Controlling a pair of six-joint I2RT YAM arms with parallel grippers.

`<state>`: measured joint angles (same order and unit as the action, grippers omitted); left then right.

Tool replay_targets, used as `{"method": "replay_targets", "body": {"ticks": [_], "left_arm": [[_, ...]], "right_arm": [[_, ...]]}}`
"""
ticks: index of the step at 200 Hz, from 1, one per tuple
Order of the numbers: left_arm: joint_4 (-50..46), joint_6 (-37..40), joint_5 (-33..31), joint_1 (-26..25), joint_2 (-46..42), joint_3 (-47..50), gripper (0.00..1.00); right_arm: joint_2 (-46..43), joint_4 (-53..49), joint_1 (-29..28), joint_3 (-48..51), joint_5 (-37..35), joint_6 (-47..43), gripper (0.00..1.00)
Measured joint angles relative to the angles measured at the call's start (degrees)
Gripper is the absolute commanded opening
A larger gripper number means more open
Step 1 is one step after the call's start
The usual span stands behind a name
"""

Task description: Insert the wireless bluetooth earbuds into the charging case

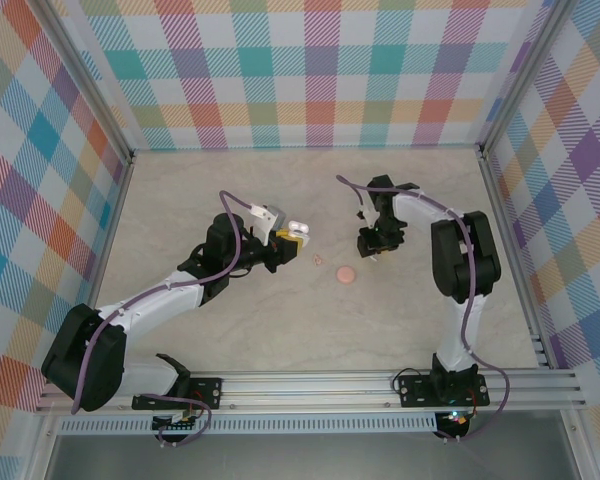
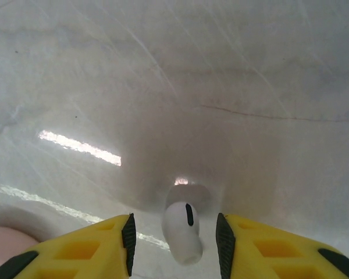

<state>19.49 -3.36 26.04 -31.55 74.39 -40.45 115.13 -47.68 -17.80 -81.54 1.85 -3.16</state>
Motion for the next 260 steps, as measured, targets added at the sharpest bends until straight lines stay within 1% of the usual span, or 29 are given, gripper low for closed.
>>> {"method": "replay_targets", "body": {"ticks": [15,43,61,75,87,102,127,152,167,197,219,260], "left_arm": [[0.0,0.0,0.0,0.0,0.0,0.0,0.0],[0.0,0.0,0.0,0.0,0.0,0.0,0.0],[0.0,0.0,0.0,0.0,0.0,0.0,0.0],[0.0,0.0,0.0,0.0,0.0,0.0,0.0],[0.0,0.0,0.0,0.0,0.0,0.0,0.0],[0.0,0.0,0.0,0.0,0.0,0.0,0.0],[0.0,0.0,0.0,0.0,0.0,0.0,0.0],[0.0,0.0,0.0,0.0,0.0,0.0,0.0],[0.0,0.0,0.0,0.0,0.0,0.0,0.0],[0.1,0.0,0.0,0.0,0.0,0.0,0.0],[0.1,0.0,0.0,0.0,0.0,0.0,0.0],[0.1,0.0,0.0,0.0,0.0,0.0,0.0]], "right_arm": [[0.8,0.0,0.0,-0.8,0.2,0.4,0.4],[1.8,0.0,0.0,-1.8,0.2,1.9,0.28],[1.8,0.0,0.2,-1.8,0.2,3.2,0.24],[1.8,0.0,0.4,-1.8,0.2,4.6,0.24],[1.8,0.0,0.5,-1.8,0.2,5.7,0.28],[1.8,0.0,0.7,-1.8,0.1,6.5,0.3],[1.8,-0.5,0.9,-1.7,0.2,7.1,0.37],[1.7,-0.9,0.9,-1.5,0.2,6.8,0.39],[1.7,-0.9,0.9,-1.4,0.2,6.6,0.38],[1.7,-1.0,0.9,-1.4,0.2,6.0,0.3],[1.7,-1.6,0.9,-1.4,0.2,6.0,0.28],[1.0,-1.0,1.2,-0.3,0.7,7.1,0.18]]}}
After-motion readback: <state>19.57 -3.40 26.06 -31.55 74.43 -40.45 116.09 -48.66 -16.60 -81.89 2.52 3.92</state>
